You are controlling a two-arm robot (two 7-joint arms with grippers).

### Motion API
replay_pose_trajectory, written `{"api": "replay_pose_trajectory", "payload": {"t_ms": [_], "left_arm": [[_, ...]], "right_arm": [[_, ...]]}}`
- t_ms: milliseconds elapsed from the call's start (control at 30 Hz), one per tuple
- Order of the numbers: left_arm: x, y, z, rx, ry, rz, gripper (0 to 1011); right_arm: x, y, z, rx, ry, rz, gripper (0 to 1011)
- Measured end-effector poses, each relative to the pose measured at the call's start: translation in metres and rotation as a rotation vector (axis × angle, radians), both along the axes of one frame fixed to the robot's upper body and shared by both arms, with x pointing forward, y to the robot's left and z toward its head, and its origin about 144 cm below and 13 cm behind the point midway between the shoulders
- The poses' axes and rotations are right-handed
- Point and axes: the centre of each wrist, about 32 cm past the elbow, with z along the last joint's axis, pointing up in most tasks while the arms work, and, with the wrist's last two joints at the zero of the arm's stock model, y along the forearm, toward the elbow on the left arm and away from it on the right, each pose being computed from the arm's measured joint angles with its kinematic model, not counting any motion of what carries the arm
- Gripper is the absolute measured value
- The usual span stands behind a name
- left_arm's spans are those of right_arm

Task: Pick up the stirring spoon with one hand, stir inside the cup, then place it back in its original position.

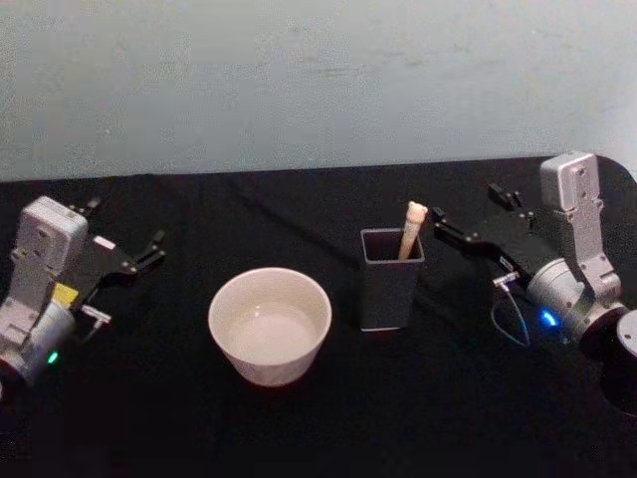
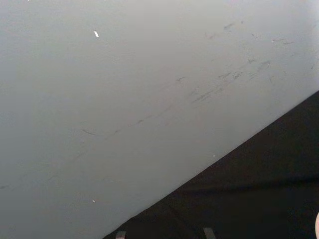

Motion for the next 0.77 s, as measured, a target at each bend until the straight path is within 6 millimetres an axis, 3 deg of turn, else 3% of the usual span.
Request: {"api": "replay_pose_trajectory", "payload": {"t_ms": [767], "left_arm": [[0.0000,0.0000,0.0000,0.000,0.000,0.000,1001]], "right_arm": [[0.0000,0.0000,0.0000,0.000,0.000,0.000,1000]]}}
